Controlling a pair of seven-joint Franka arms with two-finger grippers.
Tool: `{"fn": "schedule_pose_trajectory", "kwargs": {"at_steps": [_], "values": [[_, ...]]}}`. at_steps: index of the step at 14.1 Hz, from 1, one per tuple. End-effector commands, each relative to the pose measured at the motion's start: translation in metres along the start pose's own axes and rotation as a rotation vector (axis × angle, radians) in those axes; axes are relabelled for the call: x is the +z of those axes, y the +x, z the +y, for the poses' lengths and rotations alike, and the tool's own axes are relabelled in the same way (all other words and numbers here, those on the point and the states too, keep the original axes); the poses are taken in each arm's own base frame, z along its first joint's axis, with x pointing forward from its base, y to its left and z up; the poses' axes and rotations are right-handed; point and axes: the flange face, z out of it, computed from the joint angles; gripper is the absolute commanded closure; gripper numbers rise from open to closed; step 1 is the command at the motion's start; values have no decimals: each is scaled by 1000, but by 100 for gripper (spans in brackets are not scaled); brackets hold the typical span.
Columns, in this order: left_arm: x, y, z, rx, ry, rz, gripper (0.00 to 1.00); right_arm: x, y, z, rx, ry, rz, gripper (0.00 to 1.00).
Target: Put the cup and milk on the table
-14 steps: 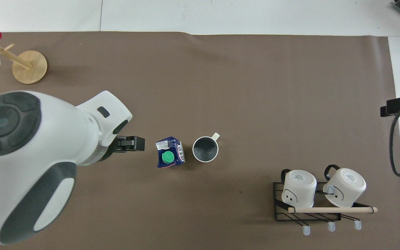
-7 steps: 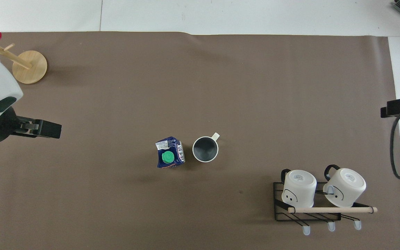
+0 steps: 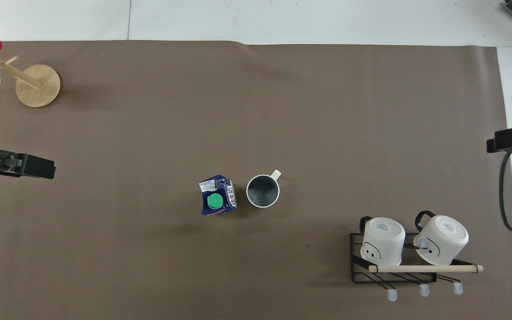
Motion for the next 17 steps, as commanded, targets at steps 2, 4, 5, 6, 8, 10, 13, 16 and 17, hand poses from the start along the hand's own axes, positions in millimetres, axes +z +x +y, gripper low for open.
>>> {"fn": "schedule_pose_trajectory", "kwargs": {"at_steps": [2, 4, 5, 6, 8, 10, 13, 16, 17], "values": [[-6, -1, -10, 34, 21, -12, 0, -5, -4, -3, 2, -10, 1, 0], [-5, -1, -10, 34, 19, -15, 0, -5, -4, -2, 4, -10, 3, 0], [-5, -1, -10, 34, 19, -15, 0, -5, -4, -3, 6, -2, 3, 0], [-6, -1, -10, 34, 19, -14, 0, -5, -4, -3, 13, 4, 3, 0], [-5, -1, -9, 33, 17, -15, 0, -5, -4, 1, 13, 3, 1, 0], [-5, -1, -9, 33, 17, -15, 0, -5, -4, 0, 11, 3, 1, 0], [-5, -1, -9, 35, 13, -18, 0, -5, -4, -1, 10, 3, 3, 0], [-4, -4, -8, 23, 3, -35, 0, -5, -4, -1, 10, 3, 3, 0], [-3, -5, -8, 14, -1, -47, 0, -5, -4, -1, 10, 3, 4, 0]]}}
